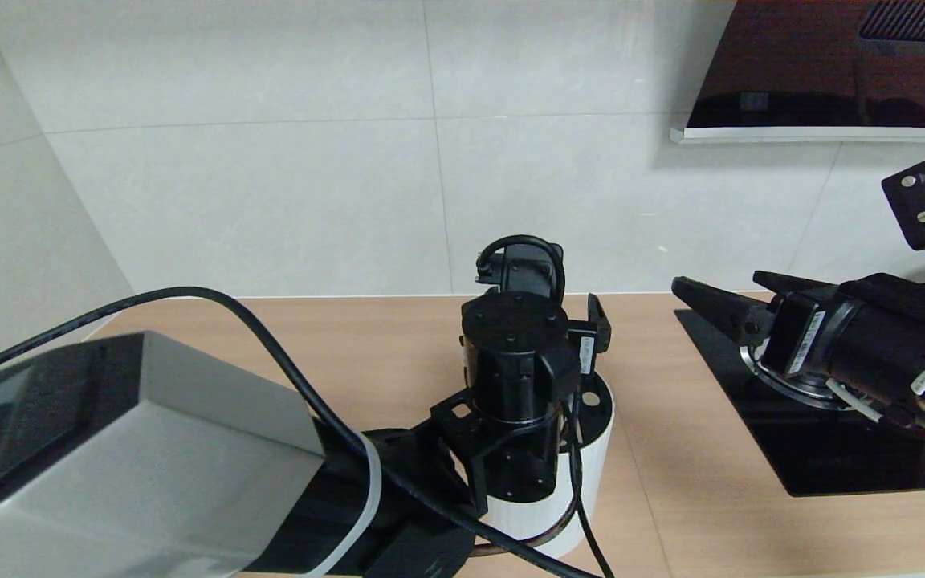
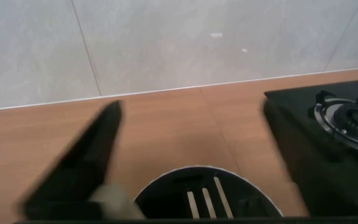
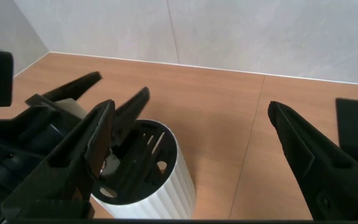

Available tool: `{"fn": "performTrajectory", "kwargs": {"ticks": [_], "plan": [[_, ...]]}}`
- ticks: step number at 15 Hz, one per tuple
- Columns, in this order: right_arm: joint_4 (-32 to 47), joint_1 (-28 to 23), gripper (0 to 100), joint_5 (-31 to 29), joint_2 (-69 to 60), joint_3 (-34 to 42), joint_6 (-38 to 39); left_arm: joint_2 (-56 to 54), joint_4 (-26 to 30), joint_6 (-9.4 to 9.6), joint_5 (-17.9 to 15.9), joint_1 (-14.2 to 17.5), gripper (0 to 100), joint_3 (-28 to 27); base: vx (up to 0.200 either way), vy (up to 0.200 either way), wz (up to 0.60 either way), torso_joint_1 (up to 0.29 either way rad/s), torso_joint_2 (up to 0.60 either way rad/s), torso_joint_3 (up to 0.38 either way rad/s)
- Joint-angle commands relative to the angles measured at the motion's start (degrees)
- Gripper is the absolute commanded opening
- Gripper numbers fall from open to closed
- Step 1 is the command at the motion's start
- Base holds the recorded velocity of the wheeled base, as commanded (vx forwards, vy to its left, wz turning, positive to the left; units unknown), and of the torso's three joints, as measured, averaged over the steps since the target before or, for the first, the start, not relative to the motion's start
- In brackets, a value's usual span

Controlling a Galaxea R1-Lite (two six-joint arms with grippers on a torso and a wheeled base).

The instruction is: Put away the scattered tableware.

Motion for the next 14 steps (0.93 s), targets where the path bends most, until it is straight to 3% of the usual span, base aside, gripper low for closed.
{"fn": "performTrajectory", "kwargs": {"ticks": [1, 7, 10, 11, 14], "plan": [[-0.03, 0.02, 100, -0.02, 0.1, 0.01, -0.07, 0.02, -0.1, 0.0, 0.02, -0.01, 100, 0.0, 0.0, 0.0, 0.0, 0.0, 0.0, 0.0], [-0.03, 0.02, 100, -0.02, 0.1, 0.01, 0.02, -4.02, -2.04, 0.27, -0.16, 0.43, 100, 0.0, 0.0, 0.0, 0.0, 0.0, 0.0, 0.0], [-0.03, -0.07, 100, 0.24, 0.01, 0.01, 0.02, -11.58, -1.69, 0.53, -0.51, 4.65, 100, 0.18, 0.0, 0.0, 0.0, 0.0, 0.0, 0.0], [-0.03, -0.16, 100, 0.33, -0.08, 0.1, 0.02, -14.3, -1.51, 1.5, -0.86, 6.4, 100, 1.41, 0.0, 0.0, 0.0, 0.0, 0.0, 0.0], [-0.03, -3.06, 100, 0.77, 0.27, -0.26, 0.1, -23.36, -1.07, 2.64, -5.6, 10.36, 100, 6.77, 0.0, 0.0, 0.0, 0.0, 0.0, 0.0]]}}
